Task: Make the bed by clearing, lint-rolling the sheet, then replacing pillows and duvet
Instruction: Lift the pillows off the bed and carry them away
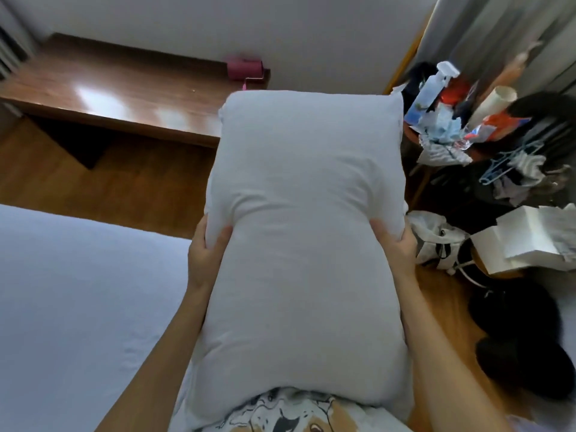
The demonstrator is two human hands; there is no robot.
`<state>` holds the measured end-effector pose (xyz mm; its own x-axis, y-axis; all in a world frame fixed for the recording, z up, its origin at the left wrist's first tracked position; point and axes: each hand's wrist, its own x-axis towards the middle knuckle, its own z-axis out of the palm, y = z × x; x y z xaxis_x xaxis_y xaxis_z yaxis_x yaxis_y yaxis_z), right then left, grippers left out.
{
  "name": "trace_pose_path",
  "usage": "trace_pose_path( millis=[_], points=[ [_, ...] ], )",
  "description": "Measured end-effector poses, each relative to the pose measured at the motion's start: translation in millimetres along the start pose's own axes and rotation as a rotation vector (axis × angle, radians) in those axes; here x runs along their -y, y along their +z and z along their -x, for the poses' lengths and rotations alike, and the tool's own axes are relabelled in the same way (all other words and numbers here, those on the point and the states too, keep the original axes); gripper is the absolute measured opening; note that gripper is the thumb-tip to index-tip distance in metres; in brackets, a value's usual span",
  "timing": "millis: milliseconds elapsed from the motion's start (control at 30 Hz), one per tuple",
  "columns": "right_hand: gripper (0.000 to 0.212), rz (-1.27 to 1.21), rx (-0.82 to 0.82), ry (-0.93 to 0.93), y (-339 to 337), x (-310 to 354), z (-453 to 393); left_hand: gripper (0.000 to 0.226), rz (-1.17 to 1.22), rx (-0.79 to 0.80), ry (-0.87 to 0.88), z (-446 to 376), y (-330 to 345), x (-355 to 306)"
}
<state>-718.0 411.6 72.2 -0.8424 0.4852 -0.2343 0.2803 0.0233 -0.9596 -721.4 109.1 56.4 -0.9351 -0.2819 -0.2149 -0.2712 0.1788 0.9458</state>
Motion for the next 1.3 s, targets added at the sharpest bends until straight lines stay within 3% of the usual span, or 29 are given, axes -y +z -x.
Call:
trace_pose_path(
  millis=[100,267,533,633,833,933,1000,1300],
  points=[
    [0.059,-0.001,0.054,-0.027,46,24,-67,0.078,0.031,-0.036,0.011,-70,12,-20],
    [0.031,-0.013,0.197,-0.026,137,48,-197,0.082,0.032,-0.174,-0.028,-195,34,-32],
    [0.05,0.054,0.517,-0.021,323,128,-362,0.083,0.138,-0.478,-0.148,-354,17,-74],
    [0.033,0.062,0.641,-0.009,389,145,-383,0.087,0.141,-0.606,-0.168,-383,-8,-82],
    [0.029,0.188,0.846,0.007,542,154,-393,0.094,0.182,-0.822,-0.257,-427,-79,-62],
    [0.018,0.221,0.925,-0.019,628,160,-380,0.073,0.209,-0.911,-0.289,-457,-128,-46],
    [0.018,0.245,0.953,-0.056,691,164,-369,0.066,0.206,-0.94,-0.282,-487,-172,-38],
    [0.021,0.222,1.004,-0.093,915,213,-324,0.089,0.189,-0.969,-0.222,-611,-365,-38]
  ],
)
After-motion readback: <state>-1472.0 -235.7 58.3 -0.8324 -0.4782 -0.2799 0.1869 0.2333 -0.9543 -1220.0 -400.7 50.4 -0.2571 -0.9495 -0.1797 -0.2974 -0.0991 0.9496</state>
